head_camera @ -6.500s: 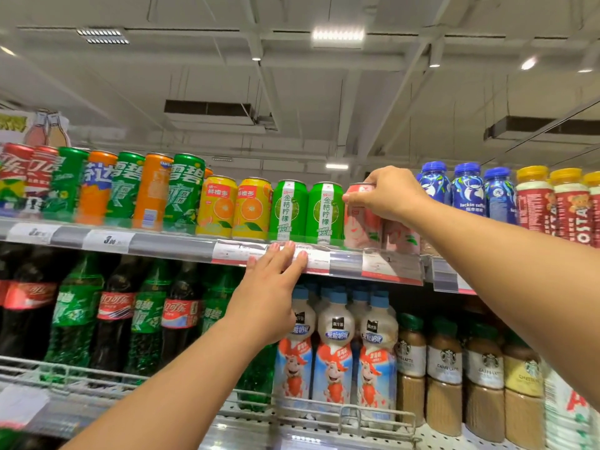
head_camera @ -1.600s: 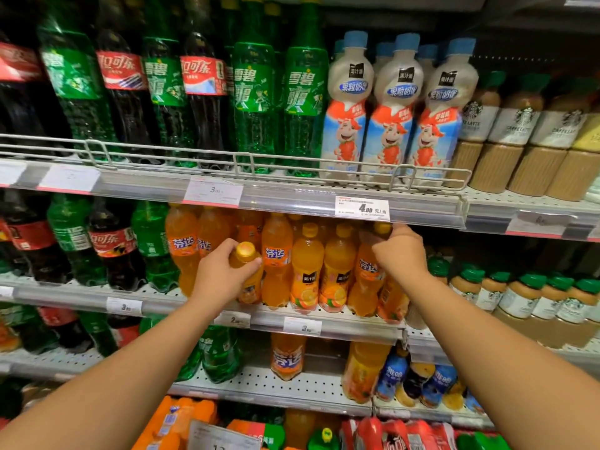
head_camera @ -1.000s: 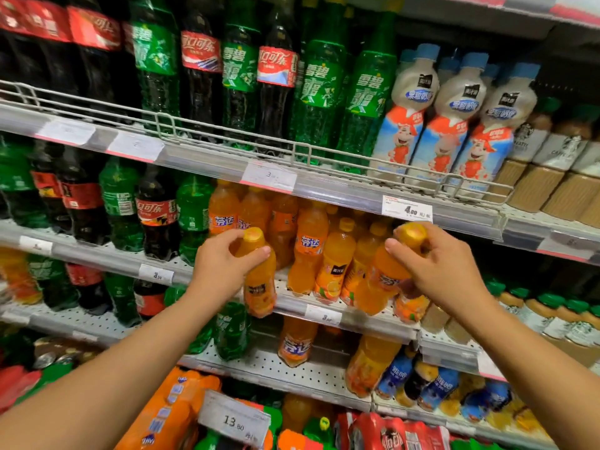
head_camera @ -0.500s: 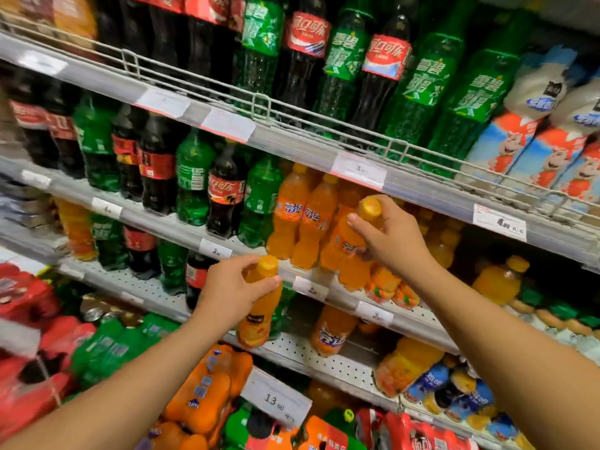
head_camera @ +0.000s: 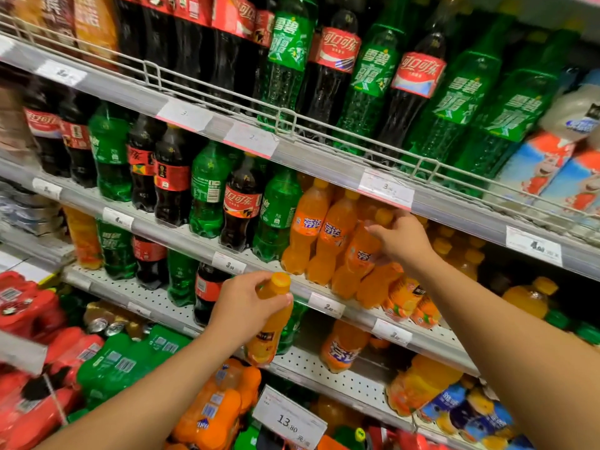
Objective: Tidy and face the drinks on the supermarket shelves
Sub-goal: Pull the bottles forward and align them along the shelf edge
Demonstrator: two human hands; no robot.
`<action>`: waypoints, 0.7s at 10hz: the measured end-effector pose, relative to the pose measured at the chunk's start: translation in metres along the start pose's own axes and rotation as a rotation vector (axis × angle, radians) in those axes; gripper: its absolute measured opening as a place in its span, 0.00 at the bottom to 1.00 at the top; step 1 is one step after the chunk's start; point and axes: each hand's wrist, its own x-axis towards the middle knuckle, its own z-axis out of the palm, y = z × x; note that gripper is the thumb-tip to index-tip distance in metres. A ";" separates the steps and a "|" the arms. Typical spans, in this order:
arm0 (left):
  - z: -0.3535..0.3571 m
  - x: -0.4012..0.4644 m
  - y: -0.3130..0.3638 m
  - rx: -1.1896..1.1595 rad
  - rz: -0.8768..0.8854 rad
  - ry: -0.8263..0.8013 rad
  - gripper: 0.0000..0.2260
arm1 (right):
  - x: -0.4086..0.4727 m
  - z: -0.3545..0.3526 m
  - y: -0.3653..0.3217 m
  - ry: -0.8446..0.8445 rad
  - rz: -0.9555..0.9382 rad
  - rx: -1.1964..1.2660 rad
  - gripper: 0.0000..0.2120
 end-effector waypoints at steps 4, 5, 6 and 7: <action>0.017 0.010 0.003 0.033 0.031 0.003 0.06 | 0.044 0.002 0.000 -0.082 0.271 -0.113 0.12; 0.023 0.010 0.004 0.015 0.013 0.016 0.07 | 0.043 0.007 -0.003 -0.040 0.291 -0.093 0.08; 0.028 0.010 0.008 0.009 0.000 0.003 0.07 | 0.039 0.008 -0.010 0.001 0.403 -0.040 0.07; 0.032 0.012 0.013 0.000 -0.019 -0.018 0.06 | 0.034 0.009 -0.012 0.003 0.360 -0.074 0.03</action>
